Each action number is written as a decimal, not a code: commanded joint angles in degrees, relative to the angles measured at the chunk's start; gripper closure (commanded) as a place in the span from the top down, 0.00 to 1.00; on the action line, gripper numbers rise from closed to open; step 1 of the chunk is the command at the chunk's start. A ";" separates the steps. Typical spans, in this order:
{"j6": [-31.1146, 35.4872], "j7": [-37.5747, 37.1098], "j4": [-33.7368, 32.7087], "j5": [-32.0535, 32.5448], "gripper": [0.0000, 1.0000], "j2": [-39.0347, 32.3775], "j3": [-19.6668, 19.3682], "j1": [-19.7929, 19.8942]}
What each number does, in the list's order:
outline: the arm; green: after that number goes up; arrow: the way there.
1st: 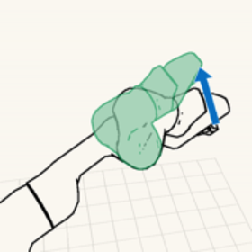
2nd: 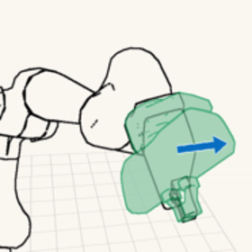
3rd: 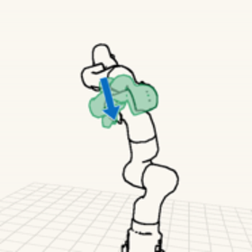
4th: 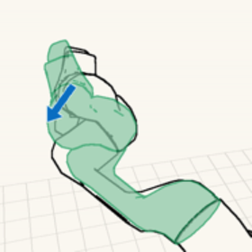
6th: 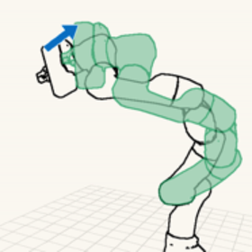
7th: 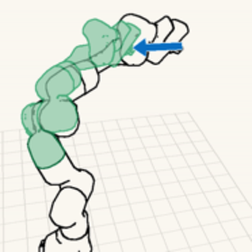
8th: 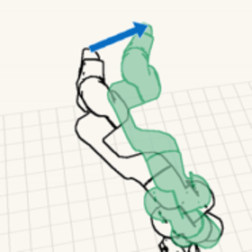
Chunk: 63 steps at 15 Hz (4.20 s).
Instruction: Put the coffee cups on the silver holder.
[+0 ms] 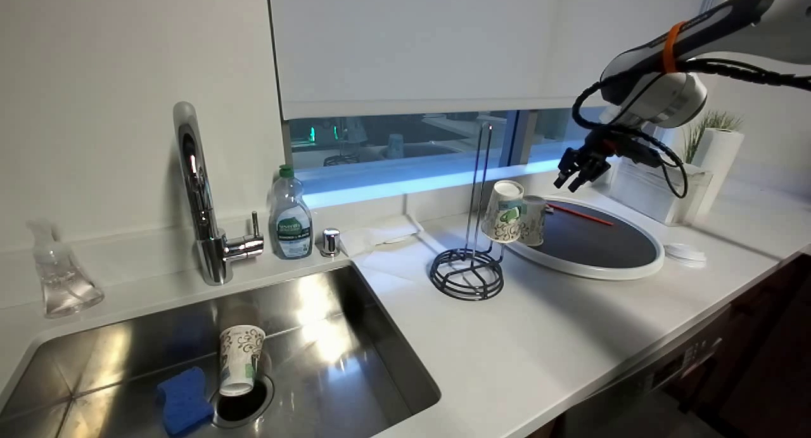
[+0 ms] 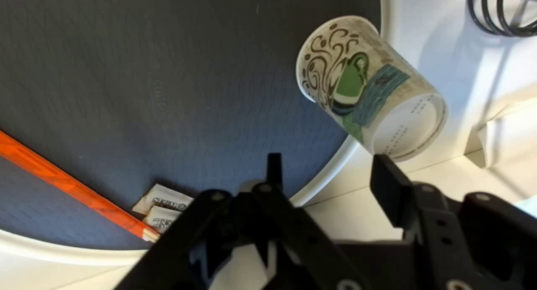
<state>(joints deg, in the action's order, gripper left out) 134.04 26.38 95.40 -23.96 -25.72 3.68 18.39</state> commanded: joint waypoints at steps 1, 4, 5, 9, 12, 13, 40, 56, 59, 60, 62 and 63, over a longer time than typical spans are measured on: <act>-0.59 -0.01 1.35 4.56 0.89 1.27 -0.85 -3.20; -0.99 -0.17 0.90 7.65 1.00 1.17 -0.62 -5.18; -1.10 -0.30 0.79 8.67 1.00 1.09 -0.67 -5.81; -1.83 -1.45 0.16 13.20 1.00 0.26 -1.11 -7.99; -0.89 -1.03 -0.19 15.09 1.00 -0.56 -1.06 -8.72; -0.54 -1.15 -0.26 15.74 1.00 -0.80 -1.12 -8.97; 3.96 0.87 2.02 18.36 0.35 -0.29 -0.42 -8.58; 4.59 17.17 15.48 8.77 0.35 18.68 -0.09 -6.29; 3.71 24.23 18.18 4.14 0.35 22.54 -0.97 -7.13; 3.20 26.37 18.77 2.86 0.35 23.66 -1.34 -7.47; 2.64 29.49 19.75 1.05 0.35 25.69 -2.27 -8.38; 2.21 30.51 20.10 0.68 0.35 26.55 -2.77 -8.90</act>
<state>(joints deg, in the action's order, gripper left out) 137.90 52.06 112.13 -20.27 -3.45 2.74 11.19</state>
